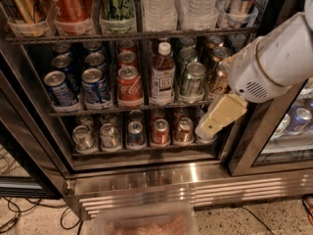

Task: Pick blue plastic bottle from middle shelf of fridge

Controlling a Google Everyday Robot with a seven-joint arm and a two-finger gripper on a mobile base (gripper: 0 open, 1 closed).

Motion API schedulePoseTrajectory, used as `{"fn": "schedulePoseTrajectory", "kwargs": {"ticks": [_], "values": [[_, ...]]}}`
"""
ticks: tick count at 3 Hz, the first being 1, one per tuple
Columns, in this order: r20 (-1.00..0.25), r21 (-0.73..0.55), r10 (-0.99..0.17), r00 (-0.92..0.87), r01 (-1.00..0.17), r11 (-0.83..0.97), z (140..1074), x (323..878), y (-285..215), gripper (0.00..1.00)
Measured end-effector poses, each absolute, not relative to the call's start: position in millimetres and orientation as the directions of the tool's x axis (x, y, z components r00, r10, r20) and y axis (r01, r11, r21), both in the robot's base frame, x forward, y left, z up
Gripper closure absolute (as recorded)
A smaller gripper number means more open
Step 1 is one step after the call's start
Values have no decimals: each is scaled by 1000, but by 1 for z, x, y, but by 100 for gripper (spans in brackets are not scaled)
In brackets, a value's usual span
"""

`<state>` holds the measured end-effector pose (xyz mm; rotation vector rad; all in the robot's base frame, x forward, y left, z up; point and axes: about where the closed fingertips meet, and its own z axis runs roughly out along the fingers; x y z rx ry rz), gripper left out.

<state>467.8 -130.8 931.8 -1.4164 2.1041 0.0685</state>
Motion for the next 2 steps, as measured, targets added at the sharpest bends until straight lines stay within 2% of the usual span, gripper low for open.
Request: {"fn": "schedulePoseTrajectory", "kwargs": {"ticks": [1, 2], "values": [[-570, -292, -781, -254, -826, 482, 922, 496, -114, 0], [-570, -292, -781, -254, -826, 482, 922, 496, -114, 0]]}}
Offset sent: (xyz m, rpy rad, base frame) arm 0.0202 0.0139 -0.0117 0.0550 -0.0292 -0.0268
